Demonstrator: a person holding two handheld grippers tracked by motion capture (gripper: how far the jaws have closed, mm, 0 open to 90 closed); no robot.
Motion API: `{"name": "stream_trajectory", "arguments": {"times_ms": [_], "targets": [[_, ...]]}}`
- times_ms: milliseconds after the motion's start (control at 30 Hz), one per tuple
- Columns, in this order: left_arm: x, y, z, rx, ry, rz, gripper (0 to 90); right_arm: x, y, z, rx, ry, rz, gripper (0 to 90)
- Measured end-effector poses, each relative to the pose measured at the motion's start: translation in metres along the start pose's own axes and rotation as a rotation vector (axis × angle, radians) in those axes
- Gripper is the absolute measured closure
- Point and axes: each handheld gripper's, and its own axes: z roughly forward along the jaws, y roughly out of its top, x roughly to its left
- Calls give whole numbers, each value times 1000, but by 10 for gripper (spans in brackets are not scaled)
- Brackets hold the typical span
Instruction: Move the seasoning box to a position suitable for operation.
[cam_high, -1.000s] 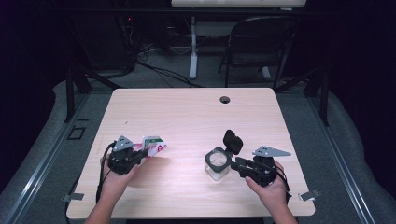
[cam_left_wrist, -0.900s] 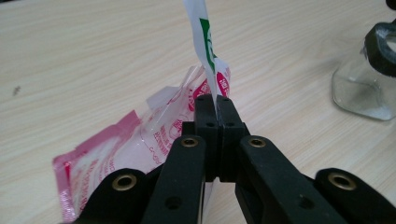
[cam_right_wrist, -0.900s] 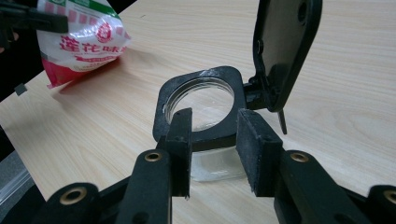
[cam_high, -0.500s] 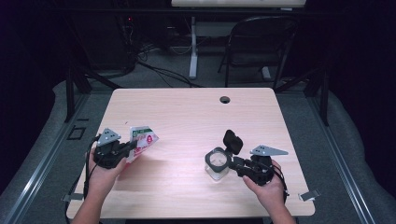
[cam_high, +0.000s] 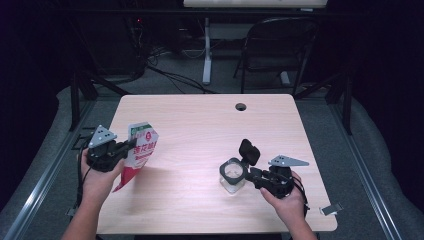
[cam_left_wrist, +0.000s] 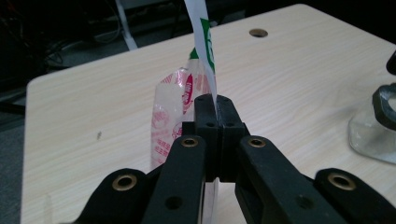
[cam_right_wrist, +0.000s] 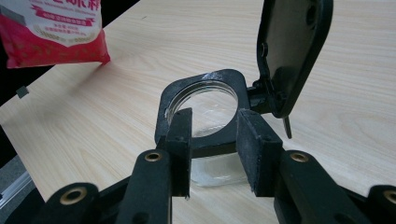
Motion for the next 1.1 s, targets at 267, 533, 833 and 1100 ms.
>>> {"name": "stream_trajectory", "arguments": {"times_ms": [267,533,833,1100], "targets": [[-2,8,-9,-55,-28,-13,900,0,0,0,-2,-3,1,664],[-17,12,3,-32,-66,15,900,0,0,0,0,-2,-2,664],[-41,21,16,-33,-141,43,900,1,0,1,-1,0,-1,664],[-75,30,32,-40,-224,90,900,2,0,3,2,10,-17,649]]}}
